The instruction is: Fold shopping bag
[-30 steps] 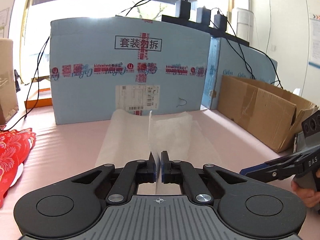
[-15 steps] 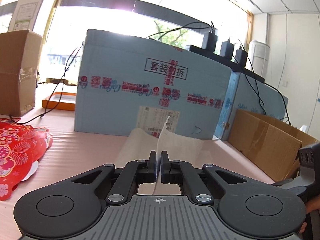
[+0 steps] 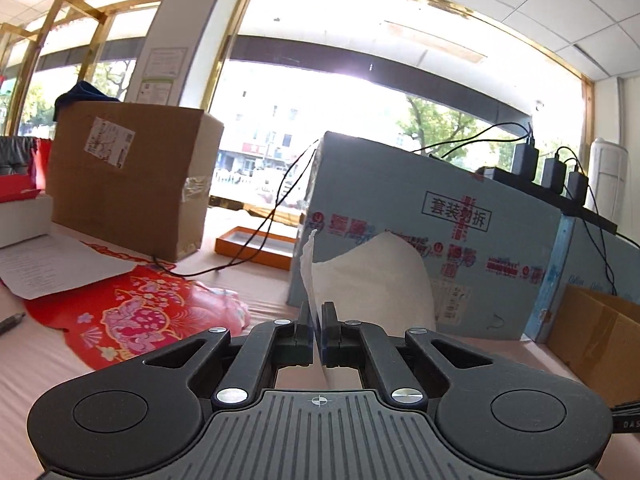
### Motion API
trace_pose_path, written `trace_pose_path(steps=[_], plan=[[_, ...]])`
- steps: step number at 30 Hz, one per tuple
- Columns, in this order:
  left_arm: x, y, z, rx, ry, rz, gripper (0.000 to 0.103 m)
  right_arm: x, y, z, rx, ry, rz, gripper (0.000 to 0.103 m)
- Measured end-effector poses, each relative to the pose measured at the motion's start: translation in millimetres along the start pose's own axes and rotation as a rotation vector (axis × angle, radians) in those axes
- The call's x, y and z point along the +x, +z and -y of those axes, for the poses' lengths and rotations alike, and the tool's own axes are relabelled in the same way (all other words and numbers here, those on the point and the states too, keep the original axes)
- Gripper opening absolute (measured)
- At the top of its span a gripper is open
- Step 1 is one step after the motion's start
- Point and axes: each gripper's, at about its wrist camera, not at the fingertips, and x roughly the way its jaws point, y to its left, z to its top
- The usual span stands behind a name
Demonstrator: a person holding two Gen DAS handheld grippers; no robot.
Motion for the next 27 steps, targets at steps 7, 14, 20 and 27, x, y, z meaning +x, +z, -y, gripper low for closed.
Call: trace_pose_path(steps=[7, 14, 20, 27], plan=[[-21.6, -21.2, -7.0, 0.064, 0.142, -0.057, 0.003, -30.8, -15.5, 16.0, 0.008, -0.09, 0.036, 0.001], [-28.0, -40.8, 0.4, 0.153, 0.198, -0.148, 0.012, -58.5, -32.4, 25.5, 0.028, -0.152, 0.052, 0.001], [-47.4, -31.2, 21.1, 0.179, 0.219, -0.006, 0.095, -57.8, -37.9, 42.6, 0.15, -0.11, 0.007, 0.033], [-32.2, -42.0, 87.3, 0.37, -0.155, -0.066, 0.1, -77.0, -43.5, 52.4, 0.229, -0.092, -0.02, 0.059]])
